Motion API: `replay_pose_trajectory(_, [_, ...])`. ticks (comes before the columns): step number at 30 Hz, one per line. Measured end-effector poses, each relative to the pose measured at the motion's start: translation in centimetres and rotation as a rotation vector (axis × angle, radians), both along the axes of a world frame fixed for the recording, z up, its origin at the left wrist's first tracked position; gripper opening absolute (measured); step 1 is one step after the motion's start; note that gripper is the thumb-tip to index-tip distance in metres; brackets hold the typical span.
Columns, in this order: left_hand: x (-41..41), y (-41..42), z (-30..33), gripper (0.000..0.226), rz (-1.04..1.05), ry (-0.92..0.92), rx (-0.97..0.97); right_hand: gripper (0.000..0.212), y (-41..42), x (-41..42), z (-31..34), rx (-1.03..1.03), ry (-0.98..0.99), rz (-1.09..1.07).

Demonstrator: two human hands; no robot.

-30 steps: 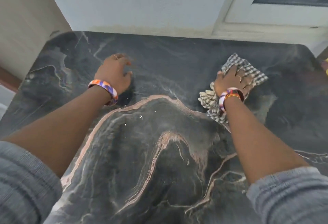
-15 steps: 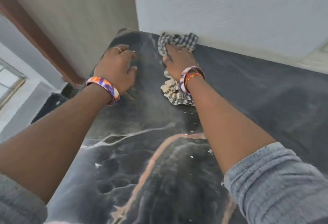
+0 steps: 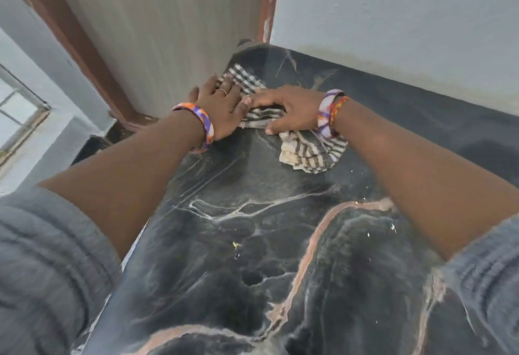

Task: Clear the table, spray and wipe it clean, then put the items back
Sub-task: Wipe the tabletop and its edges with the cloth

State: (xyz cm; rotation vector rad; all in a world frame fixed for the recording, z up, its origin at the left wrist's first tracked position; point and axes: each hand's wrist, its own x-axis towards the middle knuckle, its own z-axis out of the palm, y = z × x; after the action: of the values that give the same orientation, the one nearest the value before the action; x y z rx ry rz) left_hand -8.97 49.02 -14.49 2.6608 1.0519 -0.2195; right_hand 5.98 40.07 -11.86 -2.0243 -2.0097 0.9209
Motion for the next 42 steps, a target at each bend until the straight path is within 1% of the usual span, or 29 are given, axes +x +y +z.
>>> replay_pose_trajectory(2, [0.2,-1.5,0.0,0.064,-0.031,0.038,0.038,0.067,-3.3,1.1,0.5,0.012,-0.134,-0.061])
replay_pose_trajectory(5, [1.5,-4.7,0.0,0.071,-0.135,0.078,0.076,0.07,-9.0,3.4,0.5,0.009,-0.361,-0.211])
replay_pose_trajectory(8, [4.3,-9.4,0.1,0.075,-0.292,0.07,0.0,0.078,-14.8,5.0,-0.1,-0.022,-0.517,-0.339])
replay_pose_trajectory(9, [5.2,-11.1,0.2,0.076,-0.332,0.066,-0.04,0.082,-16.8,5.3,-0.4,-0.029,-0.515,-0.392])
replay_pose_trajectory(11, [6.3,-13.3,0.3,0.076,-0.39,0.066,-0.076,0.086,-20.2,4.8,-0.9,-0.014,-0.408,-0.53])
replay_pose_trajectory(13, [6.6,-14.2,0.5,0.075,-0.433,0.084,-0.065,0.083,-22.5,3.7,-1.6,0.024,-0.329,-0.634])
replay_pose_trajectory(15, [6.4,-14.2,0.7,0.074,-0.47,0.113,-0.041,0.08,-23.5,2.5,-2.2,0.046,-0.33,-0.669])
replay_pose_trajectory(21, [3.6,-15.6,0.6,0.068,-0.527,0.137,0.024,0.08,-25.9,-1.4,-3.1,0.082,-0.298,-0.713])
replay_pose_trajectory(27, [-0.9,-17.5,0.6,0.069,-0.541,0.158,0.058,0.084,-27.6,-5.8,-3.9,0.063,-0.3,-0.717])
replay_pose_trajectory(35, [-10.5,-19.6,0.5,0.086,-0.538,0.25,0.127,0.086,-29.3,-15.2,-3.1,0.035,-0.341,-0.635])
replay_pose_trajectory(40, [-15.1,-20.6,0.3,0.078,-0.521,0.277,0.168,0.072,-30.2,-20.7,-1.3,0.047,-0.394,-0.633])
replay_pose_trajectory(42, [-16.3,-21.4,0.8,0.072,-0.526,0.294,0.149,0.066,-30.4,-21.8,-1.1,0.047,-0.398,-0.619])
